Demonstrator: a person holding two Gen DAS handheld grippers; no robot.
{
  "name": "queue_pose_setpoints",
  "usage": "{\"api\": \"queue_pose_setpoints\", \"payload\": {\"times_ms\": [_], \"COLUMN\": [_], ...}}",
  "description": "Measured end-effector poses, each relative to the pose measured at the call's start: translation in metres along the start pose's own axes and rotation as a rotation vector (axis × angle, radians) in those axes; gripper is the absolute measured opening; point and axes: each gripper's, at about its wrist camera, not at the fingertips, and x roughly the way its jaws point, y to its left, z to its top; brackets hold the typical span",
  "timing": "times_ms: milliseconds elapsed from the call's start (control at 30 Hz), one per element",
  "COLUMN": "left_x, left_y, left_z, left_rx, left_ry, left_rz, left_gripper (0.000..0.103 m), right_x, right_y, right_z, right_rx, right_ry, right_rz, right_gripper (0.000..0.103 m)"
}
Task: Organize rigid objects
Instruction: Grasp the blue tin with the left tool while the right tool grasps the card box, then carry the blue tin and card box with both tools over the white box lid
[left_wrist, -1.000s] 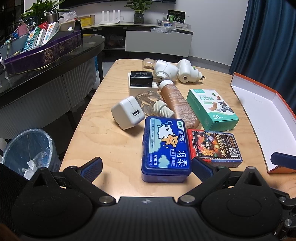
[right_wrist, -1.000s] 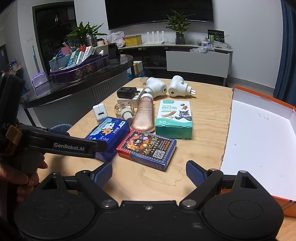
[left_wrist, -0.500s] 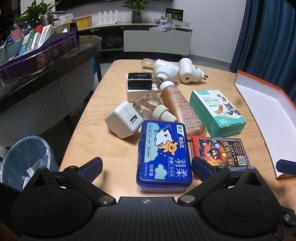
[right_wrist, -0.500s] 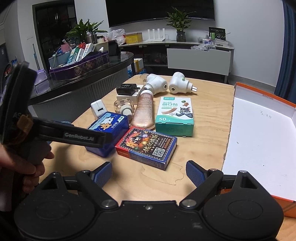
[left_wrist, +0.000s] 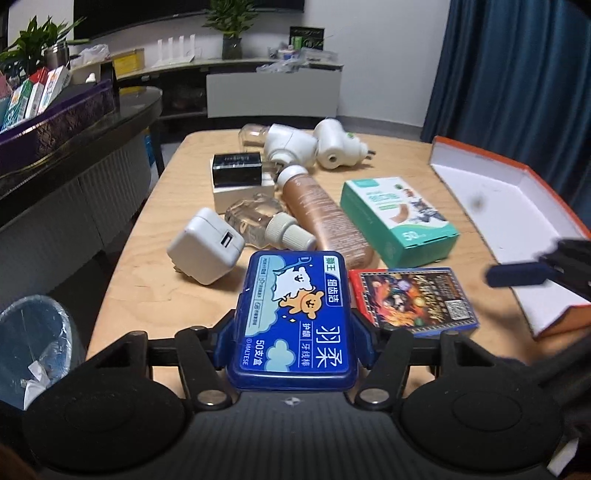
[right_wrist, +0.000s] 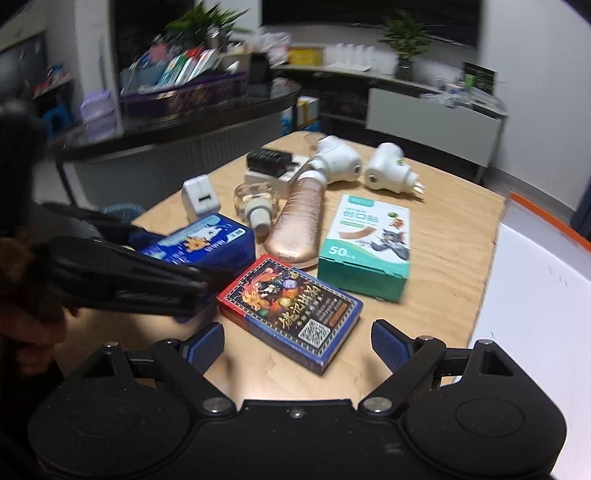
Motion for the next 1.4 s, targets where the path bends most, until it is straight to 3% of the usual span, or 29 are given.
{"api": "queue_pose_setpoints", "payload": {"times_ms": [100,367,433,500,567,633,733,1133,1400], "left_x": [-0.014,-0.026,-0.027,-0.026,-0.027,-0.027,-0.026,-0.045,-0.053], "left_y": [0.006,0.022,0.023,0.024,0.025,0.027,0.028,0.014,-0.020], "left_z": [-0.002,-0.002,-0.002,-0.002,-0.002,-0.002,-0.002,0.006,0.028], "left_rx": [-0.028,-0.083,-0.092,-0.099,-0.108,-0.119,-0.136,-0.137,-0.085], "left_ry": [-0.019,-0.060,-0.063,-0.065,-0.070,-0.072,-0.071,-0.127,-0.167], "left_rz": [-0.027,-0.013,-0.015,-0.018,-0.021,-0.017,-0.018,-0.009,-0.050], "left_gripper": [0.063,0.063,0.063,0.063,0.063,0.063,0.063,0.063,0.063], "right_x": [0.013,0.051,0.058,0.064,0.059,0.049,0.035,-0.021,-0.072], "right_y": [0.001,0.004,0.001,-0.009,-0.009,-0.005,0.000,-0.016,-0.049], "right_z": [0.009,0.036,0.041,0.042,0.037,0.029,0.017,0.010,0.011], "right_rx": [-0.077,-0.191,-0.177,-0.080,-0.040,-0.014,0.040,0.287,0.341], "right_ry": [0.041,0.156,0.165,0.194,0.177,0.150,0.113,-0.104,-0.262], "right_rz": [0.015,0.084,0.116,0.148,0.128,0.095,0.055,-0.008,-0.151], "right_gripper": [0.102,0.102,0.102,0.103,0.098,0.083,0.073,0.071,0.071]}}
